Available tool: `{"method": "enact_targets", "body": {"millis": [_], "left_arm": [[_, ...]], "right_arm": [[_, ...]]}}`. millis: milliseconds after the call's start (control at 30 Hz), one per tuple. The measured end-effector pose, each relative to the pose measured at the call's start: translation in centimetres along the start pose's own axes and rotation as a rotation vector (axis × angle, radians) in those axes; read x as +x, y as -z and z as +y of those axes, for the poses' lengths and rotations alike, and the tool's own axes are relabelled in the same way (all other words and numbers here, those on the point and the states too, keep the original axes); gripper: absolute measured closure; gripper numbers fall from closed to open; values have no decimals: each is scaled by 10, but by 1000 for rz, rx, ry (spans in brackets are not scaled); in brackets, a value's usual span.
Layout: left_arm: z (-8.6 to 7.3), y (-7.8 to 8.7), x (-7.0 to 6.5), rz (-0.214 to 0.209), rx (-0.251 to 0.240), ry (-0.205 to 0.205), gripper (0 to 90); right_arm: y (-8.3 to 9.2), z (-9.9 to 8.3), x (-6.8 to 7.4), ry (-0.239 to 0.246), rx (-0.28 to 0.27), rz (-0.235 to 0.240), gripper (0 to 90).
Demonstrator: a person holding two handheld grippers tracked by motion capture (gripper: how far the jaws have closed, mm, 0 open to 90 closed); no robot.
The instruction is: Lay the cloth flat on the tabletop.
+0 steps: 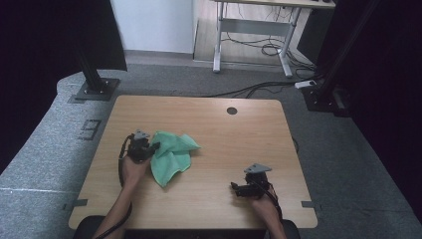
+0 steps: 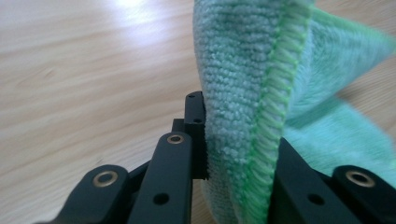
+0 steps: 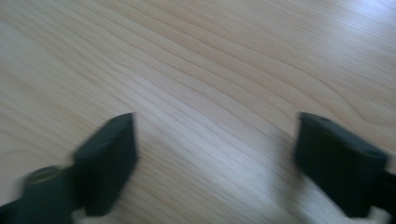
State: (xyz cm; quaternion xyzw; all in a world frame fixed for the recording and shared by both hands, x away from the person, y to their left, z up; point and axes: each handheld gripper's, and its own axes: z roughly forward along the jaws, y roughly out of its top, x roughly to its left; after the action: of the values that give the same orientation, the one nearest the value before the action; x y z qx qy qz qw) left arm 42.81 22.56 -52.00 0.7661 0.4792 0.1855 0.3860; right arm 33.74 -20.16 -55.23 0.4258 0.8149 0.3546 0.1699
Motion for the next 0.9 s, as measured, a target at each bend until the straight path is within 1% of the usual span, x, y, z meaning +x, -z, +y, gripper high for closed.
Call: {"method": "enact_targets", "body": {"millis": [33,67,100,167,200,267,300,333,400,433,467,500,533,567,600,633,667,700,733,767,800,833,867,900], "left_arm": [[-2,0,3,8,12,7,810],[-3,0,4,15,16,12,801],[-4,-1,6,25,29,11,794],[-7,-1,9,33,38,16,778],[-8,-1,11,32,39,17,771],[-9,0,12,34,42,18,765],[-9,0,12,34,42,18,765],[-11,1,14,34,39,20,763],[-13,3,15,32,43,19,734],[-13,3,15,32,43,19,706],[-14,4,16,36,42,12,669],[-14,4,16,36,42,12,639],[-16,6,18,37,34,5,602],[-16,6,18,37,34,5,575],[-17,8,19,30,16,12,549],[-17,8,19,30,16,12,538],[-16,11,20,16,-1,15,523],[-16,11,20,16,-1,15,514],[-14,13,20,0,-17,15,509],[-14,13,20,0,-17,15,506],[-12,14,18,-5,-25,5,505],[-10,15,17,-8,-31,-2,505],[-9,16,16,-10,-33,-10,510],[-7,16,15,-13,-39,-12,510]], "right_arm": [[0,2,1,2,0,21,215],[-1,6,3,-1,0,52,253],[-2,8,4,-4,2,66,275],[-6,15,10,20,16,87,341],[-9,19,13,35,20,104,377],[-14,27,18,43,22,141,445],[-14,27,18,43,22,141,445],[-19,36,23,42,24,164,495],[-26,46,27,49,24,189,533],[-26,46,27,49,24,189,533],[-34,57,32,49,20,210,560],[-34,57,32,49,20,210,560],[-43,67,37,50,15,227,574],[-43,67,37,50,15,227,574],[-51,77,43,53,10,239,576],[-51,77,43,53,10,239,576],[-58,87,50,64,3,242,576],[-62,92,53,70,0,244,576],[-65,96,56,71,-3,243,575],[-65,96,56,71,-3,243,575],[-72,104,61,77,-8,240,572],[-72,104,61,77,-8,240,572],[-79,111,66,86,-10,240,559],[-79,111,66,86,-10,240,559]]}}
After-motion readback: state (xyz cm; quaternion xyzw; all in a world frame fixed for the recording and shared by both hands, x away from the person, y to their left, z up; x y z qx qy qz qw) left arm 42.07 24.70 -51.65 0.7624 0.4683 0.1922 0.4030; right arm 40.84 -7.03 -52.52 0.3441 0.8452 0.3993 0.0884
